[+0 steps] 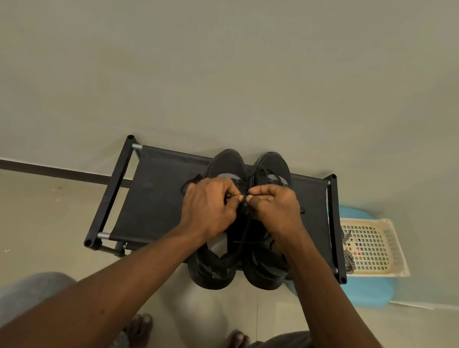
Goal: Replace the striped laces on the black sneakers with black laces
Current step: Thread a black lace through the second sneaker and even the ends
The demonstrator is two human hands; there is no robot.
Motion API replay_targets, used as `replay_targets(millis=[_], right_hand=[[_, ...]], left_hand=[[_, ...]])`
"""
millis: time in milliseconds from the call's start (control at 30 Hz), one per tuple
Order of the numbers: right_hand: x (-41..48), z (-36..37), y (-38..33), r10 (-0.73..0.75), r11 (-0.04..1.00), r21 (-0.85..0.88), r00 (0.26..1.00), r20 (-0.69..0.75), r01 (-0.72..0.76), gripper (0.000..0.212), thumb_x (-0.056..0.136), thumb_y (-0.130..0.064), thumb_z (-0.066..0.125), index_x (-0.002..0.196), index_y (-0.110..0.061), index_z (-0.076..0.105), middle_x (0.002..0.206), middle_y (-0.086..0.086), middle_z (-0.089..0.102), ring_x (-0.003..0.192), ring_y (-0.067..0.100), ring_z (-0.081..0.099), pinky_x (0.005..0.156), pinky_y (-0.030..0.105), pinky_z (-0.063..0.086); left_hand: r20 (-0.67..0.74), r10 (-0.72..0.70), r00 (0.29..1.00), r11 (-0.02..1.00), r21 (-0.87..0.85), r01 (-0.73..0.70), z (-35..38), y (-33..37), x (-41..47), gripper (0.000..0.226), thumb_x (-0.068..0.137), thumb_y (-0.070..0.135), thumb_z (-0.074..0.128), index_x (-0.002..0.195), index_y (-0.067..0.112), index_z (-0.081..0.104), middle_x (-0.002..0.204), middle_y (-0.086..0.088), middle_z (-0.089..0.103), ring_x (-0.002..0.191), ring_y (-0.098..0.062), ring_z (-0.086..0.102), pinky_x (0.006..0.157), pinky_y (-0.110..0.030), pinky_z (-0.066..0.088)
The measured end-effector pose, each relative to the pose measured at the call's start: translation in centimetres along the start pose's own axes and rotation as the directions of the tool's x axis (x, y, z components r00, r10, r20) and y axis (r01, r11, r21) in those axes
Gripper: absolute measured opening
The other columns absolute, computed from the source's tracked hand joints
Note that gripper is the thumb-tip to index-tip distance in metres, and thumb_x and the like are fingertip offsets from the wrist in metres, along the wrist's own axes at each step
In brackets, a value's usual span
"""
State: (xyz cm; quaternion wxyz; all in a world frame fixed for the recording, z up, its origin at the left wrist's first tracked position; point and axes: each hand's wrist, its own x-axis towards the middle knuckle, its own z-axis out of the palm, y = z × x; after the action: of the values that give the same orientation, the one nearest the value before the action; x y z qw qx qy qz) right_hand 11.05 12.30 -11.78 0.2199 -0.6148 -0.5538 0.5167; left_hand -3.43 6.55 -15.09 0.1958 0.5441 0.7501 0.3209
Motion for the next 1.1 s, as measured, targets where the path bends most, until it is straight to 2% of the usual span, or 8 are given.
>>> replay_targets(millis=[200, 400, 567, 667, 767, 900, 1000, 1100], right_hand=[[0.1, -0.1, -0.5, -0.085, 0.991, -0.102, 0.995, 0.045, 0.089, 0.015, 0.088, 0.000, 0.073, 0.087, -0.014, 0.079, 0.074, 0.003, 0.076, 0.070, 0.018, 0.075, 0.069, 0.028, 0.063], [-0.4, 0.5, -0.7, -0.073, 0.996, 0.046, 0.996, -0.055, 0.076, 0.014, 0.085, -0.001, 0.077, 0.081, -0.014, 0.079, 0.071, 0.004, 0.076, 0.068, 0.019, 0.075, 0.070, 0.033, 0.065], [-1.2, -0.3, -1.6, -0.133, 0.969, 0.173, 0.962, -0.239, 0.177, 0.019, 0.082, -0.001, 0.074, 0.081, -0.019, 0.078, 0.072, 0.005, 0.074, 0.062, 0.013, 0.066, 0.066, 0.030, 0.060], [-2.7, -1.8, -3.6, -0.144, 0.886, 0.406, 0.965, -0.219, 0.225, 0.018, 0.085, 0.006, 0.073, 0.089, -0.011, 0.075, 0.078, 0.013, 0.072, 0.064, 0.014, 0.063, 0.063, 0.024, 0.058], [-5.2, -3.3, -5.4, -0.125, 0.697, 0.688, 0.979, -0.161, 0.202, 0.018, 0.088, 0.009, 0.069, 0.088, -0.008, 0.070, 0.073, 0.006, 0.068, 0.061, 0.014, 0.061, 0.058, 0.020, 0.053], [-8.0, -4.8, -5.7, -0.146, 0.476, 0.866, 0.985, -0.095, 0.155, 0.017, 0.089, 0.002, 0.066, 0.086, -0.014, 0.065, 0.074, 0.003, 0.066, 0.068, 0.014, 0.062, 0.070, 0.025, 0.053], [-8.0, -4.9, -4.7, -0.141, 0.463, 0.866, 0.981, -0.136, 0.187, 0.014, 0.088, -0.002, 0.060, 0.087, -0.015, 0.062, 0.072, 0.002, 0.067, 0.076, 0.020, 0.070, 0.079, 0.031, 0.058], [-6.5, -4.3, -3.7, -0.050, 0.541, 0.833, 0.993, -0.103, 0.114, 0.025, 0.100, 0.004, 0.041, 0.098, -0.012, 0.059, 0.066, 0.001, 0.058, 0.060, 0.017, 0.061, 0.060, 0.028, 0.053]], left_hand=[[0.167, -0.007, 0.986, 0.993, -0.116, 0.026, -1.5, -0.7, 0.8, 0.011, 0.091, 0.029, 0.077, 0.096, 0.036, 0.083, 0.084, 0.018, 0.078, 0.070, 0.003, 0.067, 0.077, -0.031, 0.061], [0.081, -0.005, 0.997, 0.995, -0.100, 0.013, -1.3, -0.6, 0.4, 0.010, 0.090, 0.029, 0.079, 0.098, 0.033, 0.082, 0.087, 0.018, 0.077, 0.072, 0.004, 0.067, 0.078, -0.031, 0.062], [0.000, 0.140, 0.990, 0.983, 0.118, -0.140, 0.2, -0.5, -1.5, 0.020, 0.090, 0.026, 0.077, 0.108, 0.024, 0.069, 0.105, 0.005, 0.065, 0.100, -0.021, 0.057, 0.091, -0.042, 0.050], [-0.042, 0.143, 0.989, 0.987, 0.074, -0.140, 0.4, -0.6, -1.8, 0.021, 0.091, 0.024, 0.075, 0.110, 0.022, 0.066, 0.112, 0.003, 0.056, 0.105, -0.019, 0.055, 0.091, -0.039, 0.051], [-0.044, 0.118, 0.992, 0.993, 0.037, -0.116, 0.1, -0.5, -1.7, 0.026, 0.092, 0.024, 0.074, 0.116, 0.022, 0.065, 0.120, 0.002, 0.051, 0.110, -0.018, 0.056, 0.091, -0.033, 0.051], [-0.038, 0.111, 0.993, 0.994, 0.026, -0.110, -0.1, 0.0, -2.0, 0.029, 0.092, 0.024, 0.074, 0.119, 0.022, 0.064, 0.123, 0.002, 0.050, 0.114, -0.019, 0.055, 0.094, -0.037, 0.053], [-0.003, 0.092, 0.996, 0.993, 0.071, -0.092, -0.6, 0.4, -2.1, 0.035, 0.091, 0.026, 0.075, 0.123, 0.023, 0.062, 0.126, 0.001, 0.048, 0.118, -0.020, 0.053, 0.098, -0.042, 0.053], [0.085, -0.011, 0.996, 0.994, 0.113, 0.001, -1.5, 0.7, -2.4, 0.057, 0.089, 0.031, 0.077, 0.139, 0.025, 0.051, 0.147, -0.003, 0.038, 0.136, -0.027, 0.043, 0.113, -0.046, 0.044]])
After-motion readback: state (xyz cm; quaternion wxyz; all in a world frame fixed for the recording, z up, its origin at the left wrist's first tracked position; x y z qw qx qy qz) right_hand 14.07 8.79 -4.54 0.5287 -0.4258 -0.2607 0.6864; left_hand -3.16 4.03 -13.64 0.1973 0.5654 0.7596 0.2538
